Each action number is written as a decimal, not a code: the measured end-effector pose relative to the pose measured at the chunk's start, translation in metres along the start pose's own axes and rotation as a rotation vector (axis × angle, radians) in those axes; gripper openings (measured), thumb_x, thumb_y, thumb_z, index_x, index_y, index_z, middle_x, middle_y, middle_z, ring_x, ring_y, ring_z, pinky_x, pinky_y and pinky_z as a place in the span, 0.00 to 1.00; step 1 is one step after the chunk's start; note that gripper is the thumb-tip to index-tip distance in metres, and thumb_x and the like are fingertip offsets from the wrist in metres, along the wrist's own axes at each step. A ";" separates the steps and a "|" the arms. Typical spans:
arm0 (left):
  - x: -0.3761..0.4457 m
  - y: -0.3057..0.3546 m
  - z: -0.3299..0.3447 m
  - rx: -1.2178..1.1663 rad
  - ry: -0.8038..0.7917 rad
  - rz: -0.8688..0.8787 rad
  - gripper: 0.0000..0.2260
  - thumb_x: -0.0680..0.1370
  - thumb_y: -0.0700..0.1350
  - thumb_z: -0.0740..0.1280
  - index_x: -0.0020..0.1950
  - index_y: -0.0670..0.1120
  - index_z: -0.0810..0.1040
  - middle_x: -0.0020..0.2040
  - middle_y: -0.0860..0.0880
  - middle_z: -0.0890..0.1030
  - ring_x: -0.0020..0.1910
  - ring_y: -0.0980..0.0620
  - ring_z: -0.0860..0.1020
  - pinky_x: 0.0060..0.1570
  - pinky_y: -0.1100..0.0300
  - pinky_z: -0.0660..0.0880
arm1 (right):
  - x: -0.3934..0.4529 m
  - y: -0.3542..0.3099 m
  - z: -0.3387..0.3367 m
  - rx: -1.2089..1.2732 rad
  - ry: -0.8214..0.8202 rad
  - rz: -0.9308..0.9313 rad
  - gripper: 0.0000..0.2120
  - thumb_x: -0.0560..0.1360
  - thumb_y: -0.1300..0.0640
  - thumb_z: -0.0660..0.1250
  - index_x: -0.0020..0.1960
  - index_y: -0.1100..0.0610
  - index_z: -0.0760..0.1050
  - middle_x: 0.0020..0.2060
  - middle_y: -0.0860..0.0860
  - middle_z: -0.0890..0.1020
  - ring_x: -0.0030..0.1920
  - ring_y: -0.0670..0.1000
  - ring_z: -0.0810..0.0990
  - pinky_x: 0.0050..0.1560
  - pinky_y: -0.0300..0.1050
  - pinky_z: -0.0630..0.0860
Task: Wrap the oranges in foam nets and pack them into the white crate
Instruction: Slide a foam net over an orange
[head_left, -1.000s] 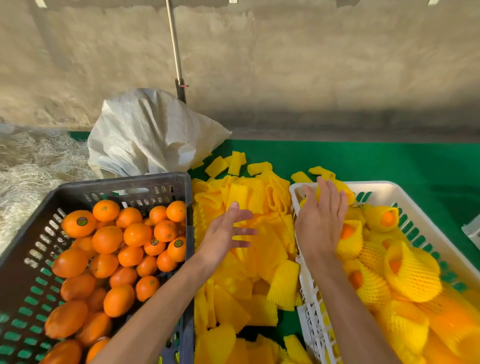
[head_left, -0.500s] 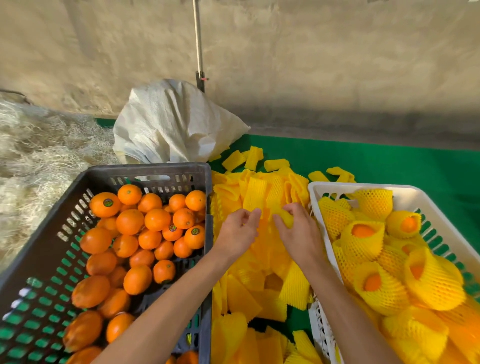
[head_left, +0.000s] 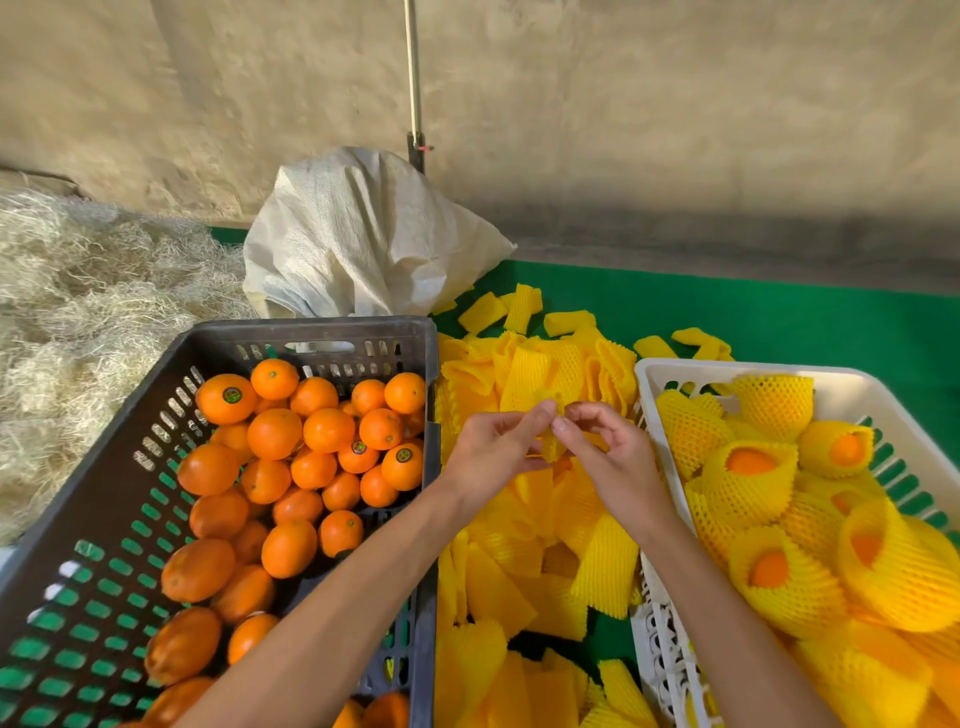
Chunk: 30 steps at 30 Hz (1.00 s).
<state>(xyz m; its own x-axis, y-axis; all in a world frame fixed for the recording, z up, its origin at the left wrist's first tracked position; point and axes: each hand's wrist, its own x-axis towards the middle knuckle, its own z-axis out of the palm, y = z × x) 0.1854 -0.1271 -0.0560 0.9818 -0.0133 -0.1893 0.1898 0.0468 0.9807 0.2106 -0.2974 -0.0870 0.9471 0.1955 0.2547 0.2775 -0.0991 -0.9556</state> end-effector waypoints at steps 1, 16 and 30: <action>0.000 0.000 -0.001 0.002 -0.015 -0.002 0.17 0.80 0.57 0.71 0.54 0.45 0.89 0.42 0.55 0.85 0.48 0.56 0.82 0.53 0.51 0.85 | 0.001 0.001 -0.002 0.003 0.004 0.015 0.14 0.73 0.36 0.72 0.52 0.44 0.81 0.52 0.46 0.83 0.56 0.46 0.81 0.54 0.40 0.78; 0.001 0.002 0.000 -0.188 0.005 -0.063 0.14 0.83 0.46 0.68 0.53 0.34 0.82 0.46 0.46 0.76 0.47 0.45 0.77 0.55 0.40 0.83 | 0.001 0.002 -0.001 -0.128 0.016 0.018 0.01 0.75 0.54 0.75 0.46 0.50 0.84 0.50 0.47 0.79 0.53 0.49 0.78 0.54 0.43 0.77; -0.002 -0.001 0.003 0.231 0.023 0.025 0.14 0.85 0.46 0.65 0.55 0.38 0.84 0.47 0.46 0.77 0.48 0.51 0.77 0.48 0.49 0.84 | -0.002 0.003 0.001 -0.218 0.106 0.190 0.13 0.71 0.38 0.69 0.39 0.46 0.76 0.33 0.44 0.80 0.34 0.43 0.78 0.38 0.50 0.76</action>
<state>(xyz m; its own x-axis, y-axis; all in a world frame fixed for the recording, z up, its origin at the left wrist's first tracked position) 0.1829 -0.1304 -0.0565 0.9865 0.0076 -0.1633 0.1619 -0.1829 0.9697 0.2090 -0.2967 -0.0902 0.9937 0.0520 0.0998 0.1114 -0.3337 -0.9361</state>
